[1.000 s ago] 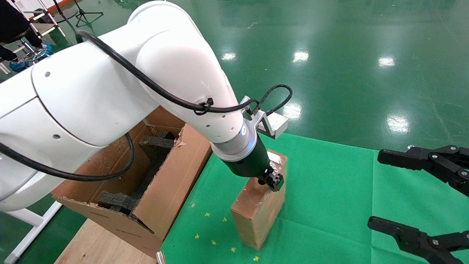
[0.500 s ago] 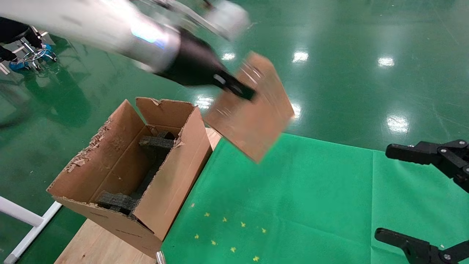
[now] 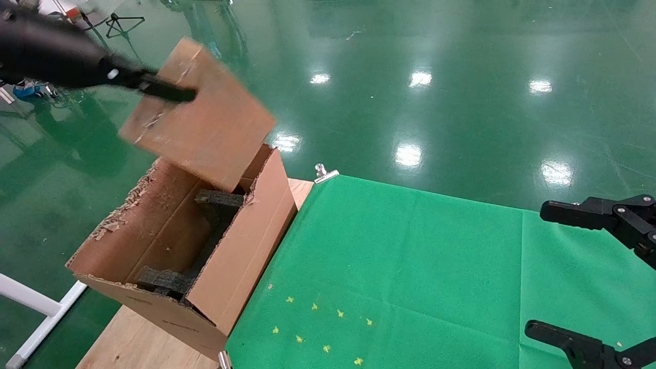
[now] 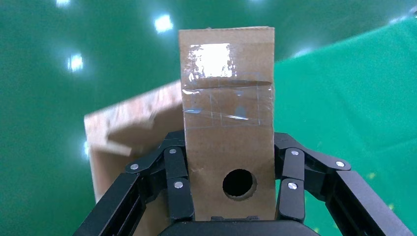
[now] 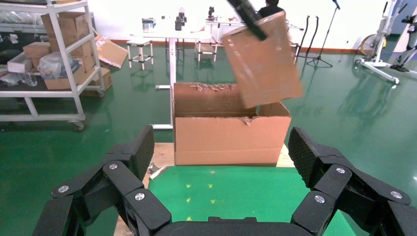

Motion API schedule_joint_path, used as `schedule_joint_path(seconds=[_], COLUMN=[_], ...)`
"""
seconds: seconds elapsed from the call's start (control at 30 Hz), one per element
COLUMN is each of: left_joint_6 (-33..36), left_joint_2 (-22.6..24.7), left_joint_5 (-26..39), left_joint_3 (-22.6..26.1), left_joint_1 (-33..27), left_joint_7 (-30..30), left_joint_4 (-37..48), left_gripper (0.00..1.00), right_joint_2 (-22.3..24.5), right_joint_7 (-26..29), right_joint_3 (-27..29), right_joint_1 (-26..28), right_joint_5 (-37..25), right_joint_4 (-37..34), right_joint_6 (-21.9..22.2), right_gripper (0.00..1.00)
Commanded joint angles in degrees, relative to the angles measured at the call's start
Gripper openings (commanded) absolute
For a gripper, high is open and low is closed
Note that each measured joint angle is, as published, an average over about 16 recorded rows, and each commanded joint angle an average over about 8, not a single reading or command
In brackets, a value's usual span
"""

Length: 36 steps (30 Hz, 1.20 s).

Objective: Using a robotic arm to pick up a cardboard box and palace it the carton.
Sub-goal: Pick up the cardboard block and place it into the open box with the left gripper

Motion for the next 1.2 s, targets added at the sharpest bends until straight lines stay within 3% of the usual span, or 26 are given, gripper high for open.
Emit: schedule_joint_path(seconds=[0.03, 0.27, 0.57, 0.83, 1.2], left_joint_6=[1.2, -0.8, -10.3, -17.1, -27.8], left_joint_2=[-0.9, 1.0, 5.8, 8.7, 11.4], left_joint_5=[1.1, 4.0, 5.5, 7.4, 8.7], left_joint_3=[0.4, 2.7, 4.1, 5.2, 5.9], left_joint_1=[-1.0, 1.3, 7.1, 9.5, 13.7], left_joint_7=[3.9, 13.6, 23.3, 26.1, 25.4], left_joint_4=[4.2, 17.8, 33.5, 42.6, 48.0], left_gripper=[0.00, 0.00, 0.00, 0.00, 0.00], right_joint_2=[0.0, 0.0, 0.0, 0.0, 0.0], right_joint_7=[0.0, 0.0, 0.0, 0.0, 0.0], right_joint_3=[0.0, 0.0, 0.0, 0.0, 0.0], right_joint_1=[0.0, 0.0, 0.0, 0.0, 0.0], right_joint_5=[0.0, 0.0, 0.0, 0.0, 0.0], right_joint_4=[0.0, 0.0, 0.0, 0.0, 0.0], right_joint_6=[0.0, 0.0, 0.0, 0.0, 0.0], right_gripper=[1.00, 1.00, 1.00, 1.00, 1.00])
